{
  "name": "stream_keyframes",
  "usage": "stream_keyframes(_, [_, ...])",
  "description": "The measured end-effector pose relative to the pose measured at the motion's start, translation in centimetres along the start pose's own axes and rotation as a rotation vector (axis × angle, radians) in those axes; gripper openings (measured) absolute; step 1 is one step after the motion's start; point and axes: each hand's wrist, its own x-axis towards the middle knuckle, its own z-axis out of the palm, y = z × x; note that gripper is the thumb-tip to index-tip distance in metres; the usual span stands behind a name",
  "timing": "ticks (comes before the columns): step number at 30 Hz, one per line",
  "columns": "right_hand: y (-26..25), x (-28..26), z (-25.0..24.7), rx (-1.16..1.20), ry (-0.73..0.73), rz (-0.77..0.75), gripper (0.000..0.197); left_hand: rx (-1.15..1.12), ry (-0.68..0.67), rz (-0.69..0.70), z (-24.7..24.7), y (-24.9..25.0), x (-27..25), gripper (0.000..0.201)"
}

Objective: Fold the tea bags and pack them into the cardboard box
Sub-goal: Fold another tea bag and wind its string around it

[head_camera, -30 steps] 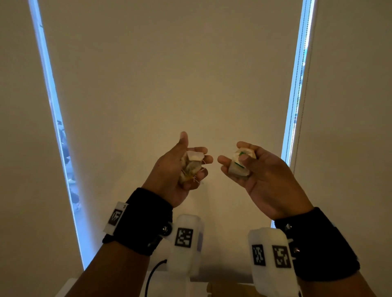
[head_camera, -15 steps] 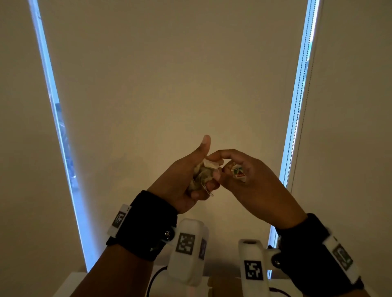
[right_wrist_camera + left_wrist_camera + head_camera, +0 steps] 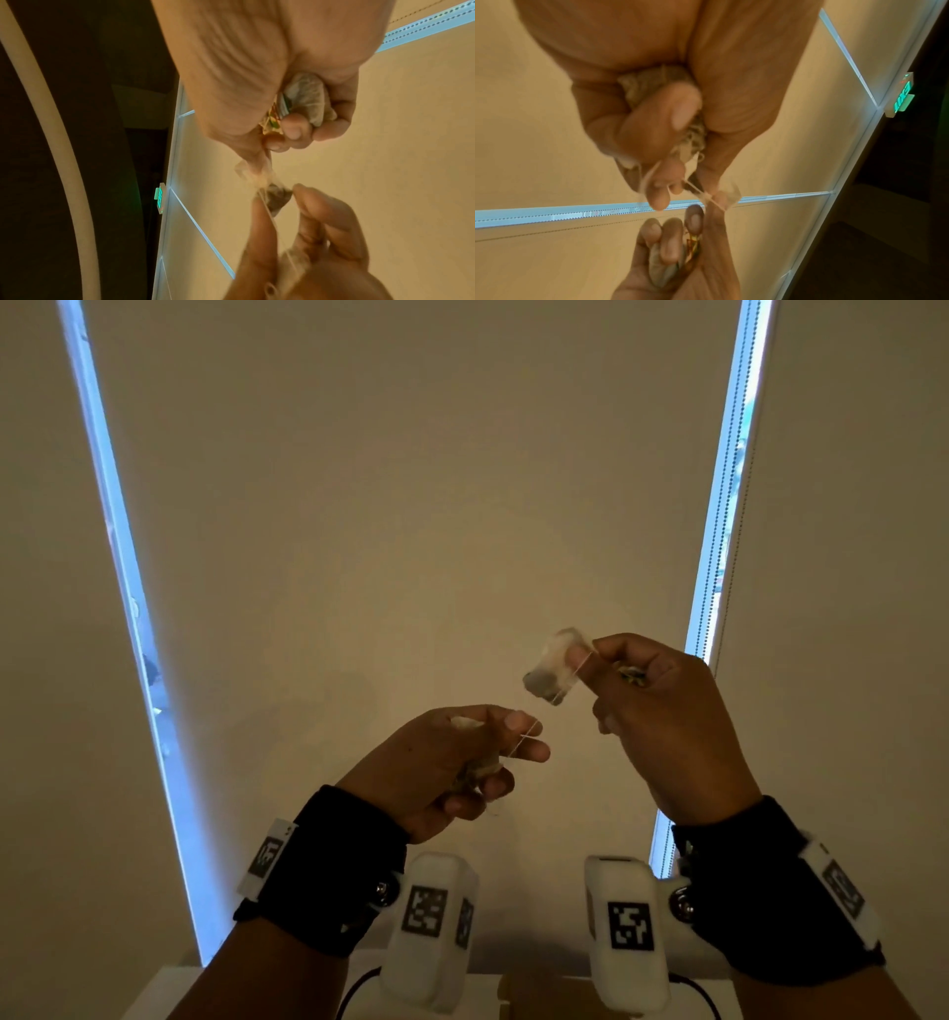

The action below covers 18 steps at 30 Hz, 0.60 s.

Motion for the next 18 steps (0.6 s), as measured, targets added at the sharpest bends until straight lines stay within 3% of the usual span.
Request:
stream_keyframes(7, [-0.4,0.7,-1.1,0.088,0.021,0.034,0.021,0.071,0.130,-0.026,-1.9,-2.3,0.3,0.024])
stream_keyframes(10, [-0.1,0.9,-1.5,0.058,-0.043,0.064,0.019,0.116,0.297,-0.001,-2.5,-3.1,0.5,0.021])
stream_keyframes(13, [0.3,0.7,-1.6,-0.019,-0.229,0.107,0.020,0.194,0.436,0.181,-2.3,-1.9,0.3,0.012])
stream_keyframes(18, [0.8,0.0,-1.0,-0.188,-0.392,0.092,0.020,0.464,0.391,0.478,-0.1,1.8,-0.6,0.017])
